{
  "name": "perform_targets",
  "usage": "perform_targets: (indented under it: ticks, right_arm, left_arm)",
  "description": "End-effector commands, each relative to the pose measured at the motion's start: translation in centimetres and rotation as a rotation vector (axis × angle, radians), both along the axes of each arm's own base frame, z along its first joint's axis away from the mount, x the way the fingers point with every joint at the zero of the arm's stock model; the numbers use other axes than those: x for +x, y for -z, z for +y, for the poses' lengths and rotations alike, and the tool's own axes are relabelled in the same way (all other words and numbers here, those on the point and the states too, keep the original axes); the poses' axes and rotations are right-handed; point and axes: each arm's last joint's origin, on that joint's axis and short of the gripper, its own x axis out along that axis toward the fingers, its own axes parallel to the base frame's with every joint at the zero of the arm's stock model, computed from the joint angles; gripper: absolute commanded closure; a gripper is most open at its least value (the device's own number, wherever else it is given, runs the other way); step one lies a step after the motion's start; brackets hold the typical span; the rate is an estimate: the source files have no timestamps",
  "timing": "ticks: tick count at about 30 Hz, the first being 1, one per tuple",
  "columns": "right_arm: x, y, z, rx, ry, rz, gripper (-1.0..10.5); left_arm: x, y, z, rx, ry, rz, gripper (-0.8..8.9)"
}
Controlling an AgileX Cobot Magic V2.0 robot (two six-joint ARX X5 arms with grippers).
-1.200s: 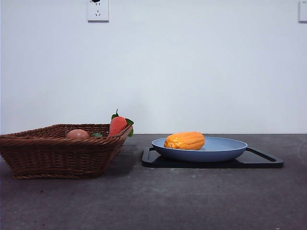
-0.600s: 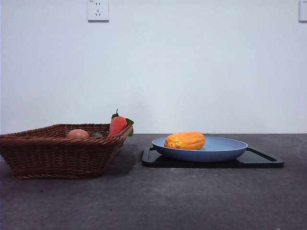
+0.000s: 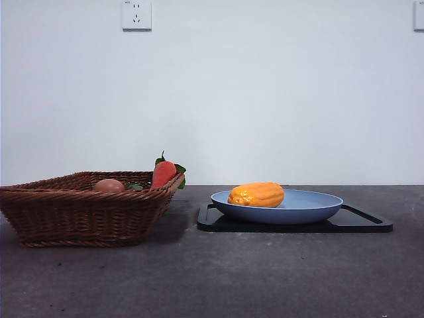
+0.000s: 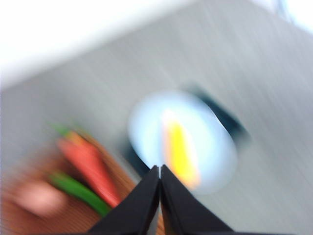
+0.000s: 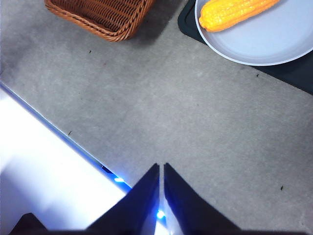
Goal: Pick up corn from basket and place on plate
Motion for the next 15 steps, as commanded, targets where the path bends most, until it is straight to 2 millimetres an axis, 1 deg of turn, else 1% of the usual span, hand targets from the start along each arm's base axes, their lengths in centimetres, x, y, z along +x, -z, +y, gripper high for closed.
perform_targets:
  ticks: [1,3,4,6,10,13,15]
  right_arm:
    - [0.1,-0.3,0.2,0.012,0.001,-0.009,9.4]
    - [0.1,-0.3,0.2,0.012,0.001,-0.008,9.4]
    - [0.1,-0.3,0.2,0.012,0.001,-0.008,9.4]
    - [0.1,-0.3,0.2,0.012,0.001,-0.009,9.4]
    - [0.1,-0.3,0.2,0.012,0.001,-0.009,9.4]
    - [0.1,-0.3,0.2,0.012,0.001,-0.009,9.4]
    - [0.1,-0.3,0.2,0.012,0.001,-0.009,9.4]
  left_arm:
    - [-0.8,-1.3,2.8,-0.059,-0.077,-0.153,8.06]
    - [-2.0,-0.7,5.8,-0.111,-0.182,-0.267,8.06]
    - [-2.9,0.1,7.4,-0.129,-0.248,-0.316,8.06]
    - [-4.5,1.8,9.6,-0.131,-0.343,-0.371,8.06]
    - [-7.3,4.8,11.8,-0.119,-0.468,-0.431,8.06]
    - [-8.7,7.3,12.7,-0.112,-0.531,-0.462,8.06]
    - [-9.3,9.2,13.0,-0.108,-0.556,-0.468,8.06]
